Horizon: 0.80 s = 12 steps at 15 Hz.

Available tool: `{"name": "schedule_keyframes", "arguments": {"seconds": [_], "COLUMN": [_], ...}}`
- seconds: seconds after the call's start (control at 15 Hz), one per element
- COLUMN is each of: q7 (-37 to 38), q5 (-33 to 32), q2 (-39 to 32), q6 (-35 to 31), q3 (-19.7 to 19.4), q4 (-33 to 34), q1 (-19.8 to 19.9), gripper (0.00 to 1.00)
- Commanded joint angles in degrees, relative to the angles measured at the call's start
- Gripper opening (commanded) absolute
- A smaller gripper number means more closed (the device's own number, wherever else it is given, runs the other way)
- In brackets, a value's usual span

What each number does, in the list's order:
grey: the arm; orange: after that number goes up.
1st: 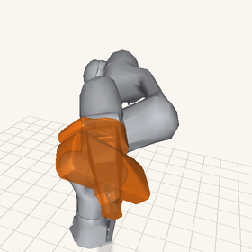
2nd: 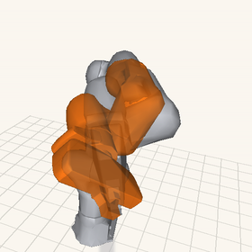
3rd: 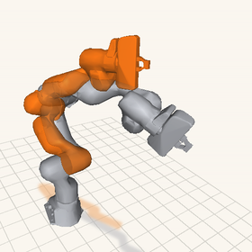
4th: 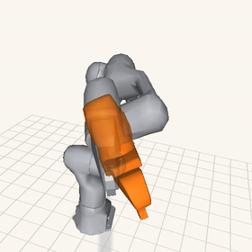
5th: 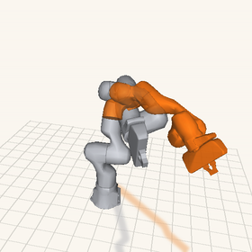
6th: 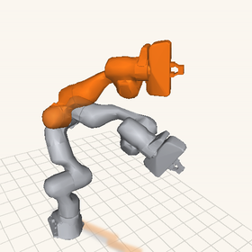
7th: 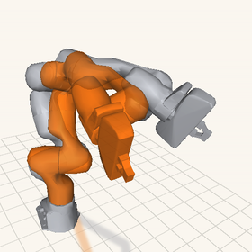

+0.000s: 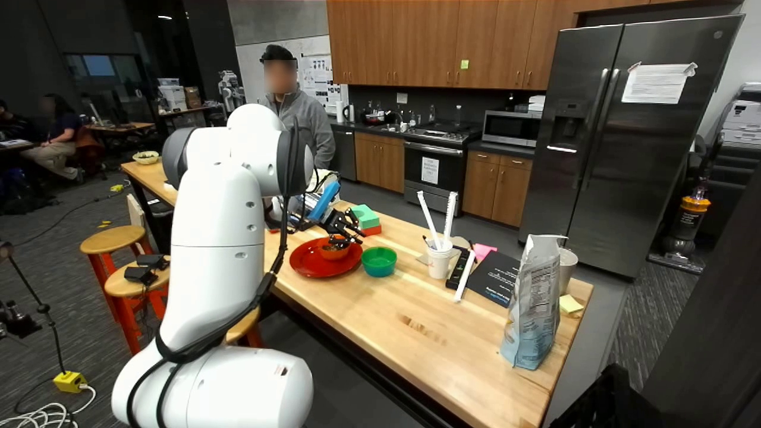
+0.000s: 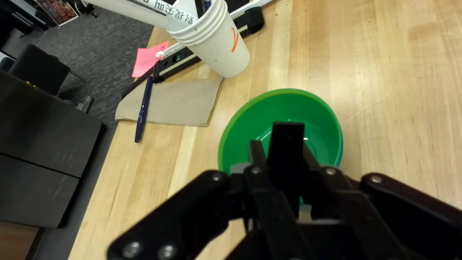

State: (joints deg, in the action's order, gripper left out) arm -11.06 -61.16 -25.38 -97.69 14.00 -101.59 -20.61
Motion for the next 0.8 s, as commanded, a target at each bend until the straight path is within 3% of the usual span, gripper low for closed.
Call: {"name": "schedule_keyframes", "arguments": {"seconds": [0.0,0.47,0.73], "q7": [-2.81,-9.06,-13.16], "q5": [0.67,5.79,14.25], "q2": [-0.79,-1.99,-2.19], "q6": [0.01,0.1,0.1], "q3": [0.48,0.95,1.4], "q4": [0.61,2.3,4.14], "q1": [0.75,1.65,3.14], "gripper": [0.06,0.06,0.06]}}
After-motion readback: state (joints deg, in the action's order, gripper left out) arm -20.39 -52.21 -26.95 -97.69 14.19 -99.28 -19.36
